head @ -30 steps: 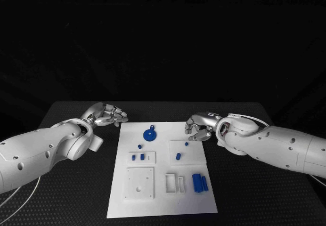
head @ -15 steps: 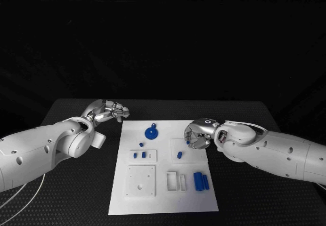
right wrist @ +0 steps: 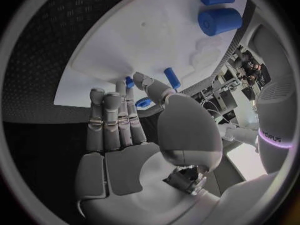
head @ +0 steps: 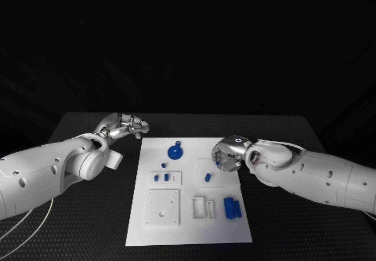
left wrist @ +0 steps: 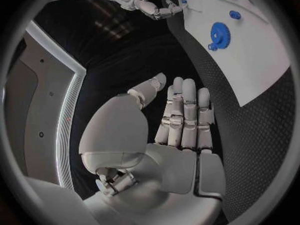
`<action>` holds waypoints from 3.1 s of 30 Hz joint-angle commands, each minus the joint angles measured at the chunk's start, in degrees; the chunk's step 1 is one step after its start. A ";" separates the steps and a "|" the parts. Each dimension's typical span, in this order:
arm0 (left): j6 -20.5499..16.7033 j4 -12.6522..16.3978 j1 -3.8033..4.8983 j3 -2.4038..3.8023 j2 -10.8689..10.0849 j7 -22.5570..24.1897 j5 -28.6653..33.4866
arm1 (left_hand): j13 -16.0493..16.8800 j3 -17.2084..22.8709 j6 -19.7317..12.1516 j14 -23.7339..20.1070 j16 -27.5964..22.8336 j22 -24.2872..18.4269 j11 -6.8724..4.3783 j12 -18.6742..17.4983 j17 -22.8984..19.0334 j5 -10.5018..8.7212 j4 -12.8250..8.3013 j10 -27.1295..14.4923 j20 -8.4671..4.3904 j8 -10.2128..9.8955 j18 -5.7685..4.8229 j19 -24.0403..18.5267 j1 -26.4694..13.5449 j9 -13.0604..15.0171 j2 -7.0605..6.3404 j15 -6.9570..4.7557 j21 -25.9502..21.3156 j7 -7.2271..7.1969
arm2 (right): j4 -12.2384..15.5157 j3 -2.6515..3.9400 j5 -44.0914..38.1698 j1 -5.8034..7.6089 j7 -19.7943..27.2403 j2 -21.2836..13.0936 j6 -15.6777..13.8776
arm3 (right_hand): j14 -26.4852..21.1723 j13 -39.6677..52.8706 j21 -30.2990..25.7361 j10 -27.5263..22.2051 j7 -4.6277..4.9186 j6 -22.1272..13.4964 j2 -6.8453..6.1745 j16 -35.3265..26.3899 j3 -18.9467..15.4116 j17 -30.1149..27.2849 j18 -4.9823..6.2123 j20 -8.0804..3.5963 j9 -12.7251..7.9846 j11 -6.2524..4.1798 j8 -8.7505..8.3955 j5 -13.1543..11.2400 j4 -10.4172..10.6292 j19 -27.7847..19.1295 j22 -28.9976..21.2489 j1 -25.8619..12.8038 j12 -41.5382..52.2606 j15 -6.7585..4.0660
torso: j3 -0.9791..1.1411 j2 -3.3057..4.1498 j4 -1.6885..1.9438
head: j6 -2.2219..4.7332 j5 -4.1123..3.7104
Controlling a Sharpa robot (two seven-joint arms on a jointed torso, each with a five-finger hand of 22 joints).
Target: Assemble the parts on the task board
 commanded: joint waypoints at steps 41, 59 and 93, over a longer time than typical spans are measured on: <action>1.12 -0.06 0.07 0.06 -0.10 0.22 1.08 | -0.11 -0.10 -0.68 0.11 -0.52 -0.07 0.23 -0.41 0.02 0.27 -0.07 -0.35 -3.34 -0.41 -1.05 -0.33 -0.78 -0.15 0.12 0.36 -0.39 0.17 | 1.79 -1.46 -9.86 -0.53 -5.39 0.34 -2.48 | 3.27 0.35 2.01 8.28 -2.39 6.63 -0.78 3.03 11.72 0.45 1.14 -1.95 0.66 -2.57 2.07 -6.66 1.82 4.27 1.01 2.09 -1.35 -2.87 | -0.01 -0.10 0.02 | -0.36 -0.56; 1.60 -0.64 0.07 0.06 0.03 0.19 1.48 | -0.12 -0.18 -0.92 0.51 -0.38 -0.05 0.28 -0.49 0.26 0.26 0.02 -0.42 -3.37 -0.49 -0.99 -0.22 -1.04 -0.19 0.07 0.26 -0.35 0.28 | 5.85 1.50 -5.25 0.19 -4.70 -2.39 -2.46 | 3.61 0.39 2.14 8.78 -2.50 6.92 -1.36 2.98 12.51 0.57 1.14 -2.16 0.76 -2.70 2.10 -6.54 2.33 4.64 0.92 1.87 -1.64 -3.00 | -0.03 -0.09 -0.05 | -0.25 -0.37; 0.04 -2.36 0.07 0.05 1.48 0.87 4.03 | -0.10 -0.19 -0.93 0.49 -0.44 -0.06 0.27 -0.51 0.37 0.26 0.03 -0.40 -3.40 -0.45 -0.98 -0.22 -1.13 -0.19 -0.04 0.24 -0.37 0.29 | 10.95 -0.23 -4.14 -2.17 -1.87 7.92 -3.30 | 3.75 0.36 2.20 9.02 -2.43 6.69 -0.52 2.53 11.78 0.75 1.14 -2.32 0.99 -2.64 1.89 -3.90 2.00 4.65 0.92 0.99 -2.54 -2.95 | -0.13 -0.10 0.00 | -0.57 6.47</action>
